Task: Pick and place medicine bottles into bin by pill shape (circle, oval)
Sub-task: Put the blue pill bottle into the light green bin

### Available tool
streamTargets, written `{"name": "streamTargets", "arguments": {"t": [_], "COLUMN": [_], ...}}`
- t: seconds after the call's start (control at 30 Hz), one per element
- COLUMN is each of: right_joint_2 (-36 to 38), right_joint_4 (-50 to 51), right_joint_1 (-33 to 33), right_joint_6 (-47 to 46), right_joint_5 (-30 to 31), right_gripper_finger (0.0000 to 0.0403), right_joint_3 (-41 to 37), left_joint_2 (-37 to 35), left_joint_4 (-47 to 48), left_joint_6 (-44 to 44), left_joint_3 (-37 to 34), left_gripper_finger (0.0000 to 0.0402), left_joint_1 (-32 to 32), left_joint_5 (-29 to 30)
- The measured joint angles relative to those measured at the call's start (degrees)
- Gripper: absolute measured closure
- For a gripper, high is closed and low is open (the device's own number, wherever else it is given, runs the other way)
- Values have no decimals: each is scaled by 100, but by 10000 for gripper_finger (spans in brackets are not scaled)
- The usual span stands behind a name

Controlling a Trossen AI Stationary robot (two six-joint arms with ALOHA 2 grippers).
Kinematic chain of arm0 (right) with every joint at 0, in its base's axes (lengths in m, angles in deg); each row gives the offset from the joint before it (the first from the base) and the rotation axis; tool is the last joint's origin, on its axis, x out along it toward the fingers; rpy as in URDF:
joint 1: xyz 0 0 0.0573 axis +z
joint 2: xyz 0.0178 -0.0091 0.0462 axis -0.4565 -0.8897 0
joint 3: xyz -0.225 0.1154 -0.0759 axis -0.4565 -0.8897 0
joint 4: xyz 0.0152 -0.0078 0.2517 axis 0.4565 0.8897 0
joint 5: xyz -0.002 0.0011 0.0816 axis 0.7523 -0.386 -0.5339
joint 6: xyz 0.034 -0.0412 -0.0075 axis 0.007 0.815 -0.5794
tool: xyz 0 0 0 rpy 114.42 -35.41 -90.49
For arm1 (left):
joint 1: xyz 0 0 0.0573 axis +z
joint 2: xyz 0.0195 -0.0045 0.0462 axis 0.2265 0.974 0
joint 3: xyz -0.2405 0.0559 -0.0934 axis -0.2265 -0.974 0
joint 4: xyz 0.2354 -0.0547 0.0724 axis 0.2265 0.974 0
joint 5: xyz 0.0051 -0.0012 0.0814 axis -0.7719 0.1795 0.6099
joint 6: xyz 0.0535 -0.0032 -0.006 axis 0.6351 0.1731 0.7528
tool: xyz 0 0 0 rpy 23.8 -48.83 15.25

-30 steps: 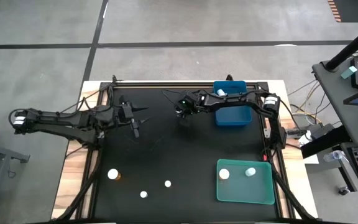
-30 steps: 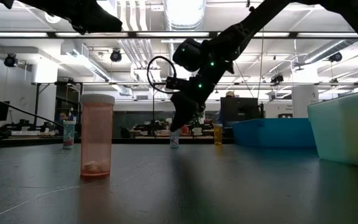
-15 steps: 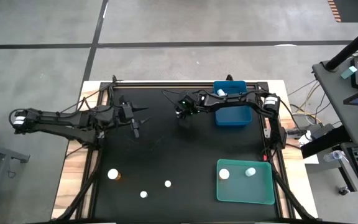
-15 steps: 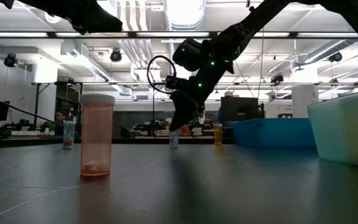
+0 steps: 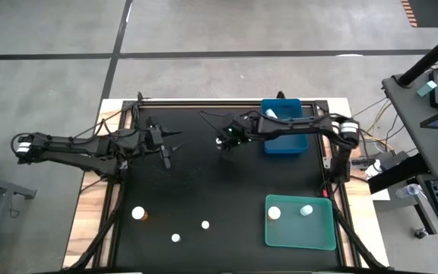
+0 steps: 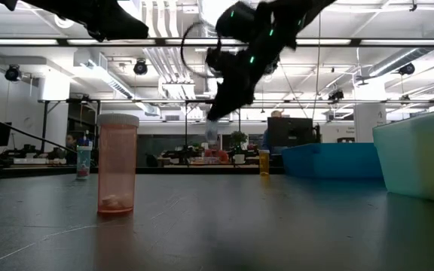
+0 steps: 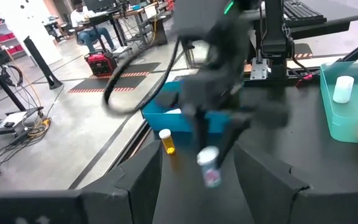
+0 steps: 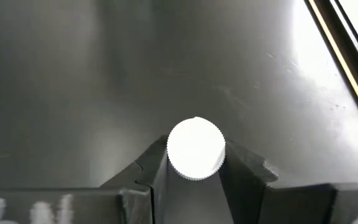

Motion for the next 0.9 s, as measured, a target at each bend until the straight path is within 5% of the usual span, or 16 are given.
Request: {"name": "streamTargets", "arguments": {"t": [0.9], "right_joint_2": [3220], "right_joint_4": [1695], "right_joint_1": [3302], "right_joint_6": [-3318], "right_joint_5": [453], "right_gripper_finger": [296], "right_joint_3": [-1681], "left_joint_2": [75], "left_joint_4": [-167], "left_joint_6": [-27], "left_joint_3": [0], "left_gripper_finger": [218], "left_joint_1": [-2], "left_joint_5": [-2]}}
